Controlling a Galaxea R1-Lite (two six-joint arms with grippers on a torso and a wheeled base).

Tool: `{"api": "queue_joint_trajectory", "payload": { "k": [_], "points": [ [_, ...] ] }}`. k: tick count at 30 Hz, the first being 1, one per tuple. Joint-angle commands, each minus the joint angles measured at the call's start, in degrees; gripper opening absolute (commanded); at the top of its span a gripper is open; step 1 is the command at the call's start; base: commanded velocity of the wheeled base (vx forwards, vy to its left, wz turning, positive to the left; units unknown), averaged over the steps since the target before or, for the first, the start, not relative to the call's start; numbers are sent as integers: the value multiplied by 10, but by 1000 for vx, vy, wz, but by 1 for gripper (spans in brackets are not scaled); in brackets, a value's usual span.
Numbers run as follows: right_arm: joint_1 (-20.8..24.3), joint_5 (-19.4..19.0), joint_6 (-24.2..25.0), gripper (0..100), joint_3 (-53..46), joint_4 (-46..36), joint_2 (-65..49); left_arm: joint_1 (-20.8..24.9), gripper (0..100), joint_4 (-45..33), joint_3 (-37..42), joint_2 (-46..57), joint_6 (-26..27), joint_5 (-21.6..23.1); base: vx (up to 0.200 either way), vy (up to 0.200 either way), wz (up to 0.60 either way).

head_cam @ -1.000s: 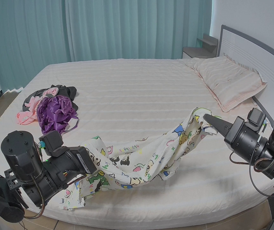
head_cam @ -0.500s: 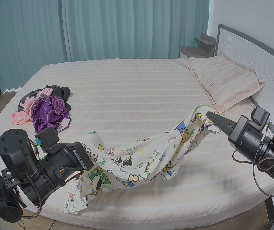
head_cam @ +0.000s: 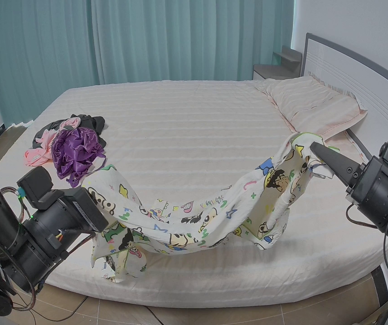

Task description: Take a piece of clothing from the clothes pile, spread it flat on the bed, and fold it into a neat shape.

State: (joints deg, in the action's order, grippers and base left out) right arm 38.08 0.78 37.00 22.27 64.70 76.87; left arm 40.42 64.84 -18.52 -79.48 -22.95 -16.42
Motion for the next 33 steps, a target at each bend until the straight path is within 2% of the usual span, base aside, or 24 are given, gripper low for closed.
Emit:
{"api": "queue_joint_trajectory", "payload": {
  "k": [1,4,9,13,17,25,33],
  "points": [
    [3,-13,-10,0,-5,0,-37,2,0,-1,1,35,19,-11,-200,0,0],
    [4,-25,-18,0,-6,0,-56,4,0,-1,1,44,41,-22,-200,0,0],
    [7,-32,-30,0,-7,0,-80,4,0,-2,1,67,59,-32,0,0,0],
    [6,-59,-29,0,-10,0,-102,4,0,-2,1,93,92,-46,0,0,0],
    [6,-68,-31,0,-14,5,-115,4,0,-2,0,108,107,-49,0,0,0],
    [-4,-66,-31,0,1,71,-125,1,0,-3,-12,130,107,-49,0,0,0],
    [-41,-67,-30,0,62,32,-105,-12,0,-4,-25,129,89,-49,0,0,0]
  ]
}}
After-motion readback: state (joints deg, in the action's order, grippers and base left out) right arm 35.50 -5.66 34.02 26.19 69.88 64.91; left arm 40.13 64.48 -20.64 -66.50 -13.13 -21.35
